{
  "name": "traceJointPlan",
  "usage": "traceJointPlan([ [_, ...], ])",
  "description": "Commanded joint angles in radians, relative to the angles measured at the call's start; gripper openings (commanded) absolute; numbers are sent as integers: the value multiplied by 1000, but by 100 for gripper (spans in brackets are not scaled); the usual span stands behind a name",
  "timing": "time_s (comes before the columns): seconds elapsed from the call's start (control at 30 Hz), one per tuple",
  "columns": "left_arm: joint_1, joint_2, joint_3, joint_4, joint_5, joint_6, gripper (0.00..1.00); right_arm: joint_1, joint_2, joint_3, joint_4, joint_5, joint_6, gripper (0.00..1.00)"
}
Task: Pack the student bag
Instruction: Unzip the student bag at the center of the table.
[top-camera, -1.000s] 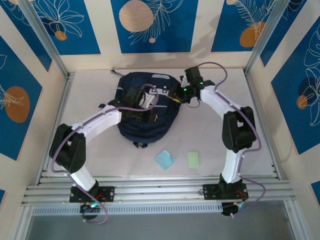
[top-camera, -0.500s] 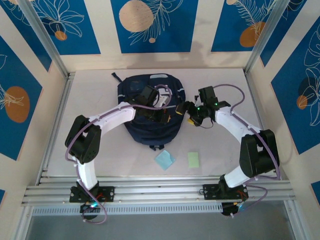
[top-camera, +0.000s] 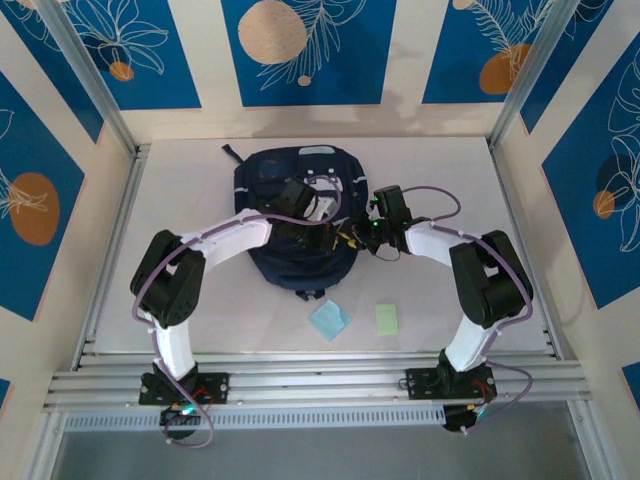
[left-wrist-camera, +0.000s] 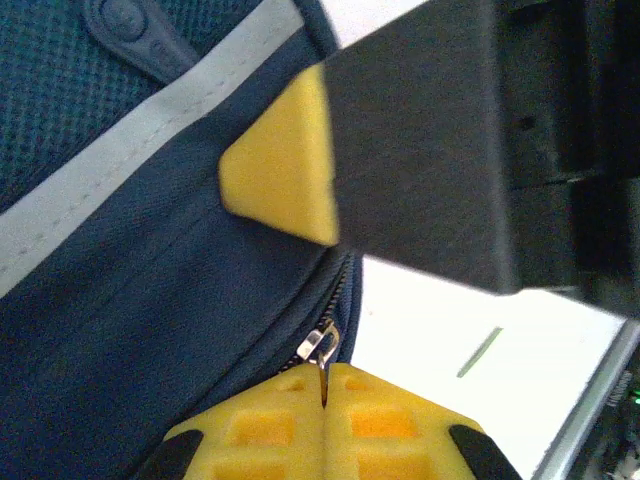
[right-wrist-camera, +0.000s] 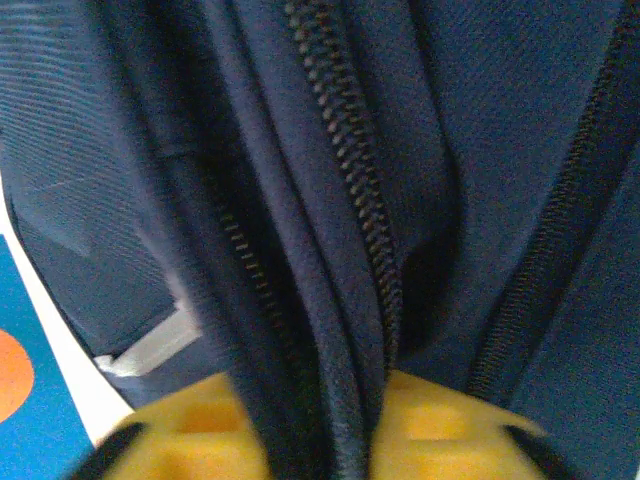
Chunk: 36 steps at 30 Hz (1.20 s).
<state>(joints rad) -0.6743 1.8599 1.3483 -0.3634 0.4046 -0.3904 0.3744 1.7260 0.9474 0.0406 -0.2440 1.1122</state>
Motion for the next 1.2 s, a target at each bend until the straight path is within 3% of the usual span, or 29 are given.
traceJointPlan([
  [0.0,-11,-76,-16,-73,-2,45,0,-19,-6,12,82,60,19,0],
  [0.23,117,-164,-133,-286,-174,128,0,-61,-65,83,-75,84,-132,0],
  [0.5,271,-284,-186,-264,-431,154,0,-95,-37,191,-214,31,-324,0],
  [0.67,321,-296,-173,-221,-440,186,0,-128,0,285,-329,39,-498,0],
  [0.73,320,-285,-159,-234,-392,207,0,-154,31,333,-349,28,-536,0],
  [0.83,315,-283,-168,-229,-279,242,0,-191,110,441,-370,-87,-603,0],
  [0.9,309,-284,-182,-227,-286,273,0,-201,179,555,-444,-201,-696,0],
  [0.97,310,-293,-199,-212,-322,315,0,-198,240,668,-562,-238,-798,0],
  [1.07,315,-296,-213,-186,-386,366,0,-192,284,752,-684,-214,-950,0],
  [1.17,318,-273,-163,-256,-347,456,0,-197,297,769,-736,-122,-1025,0],
])
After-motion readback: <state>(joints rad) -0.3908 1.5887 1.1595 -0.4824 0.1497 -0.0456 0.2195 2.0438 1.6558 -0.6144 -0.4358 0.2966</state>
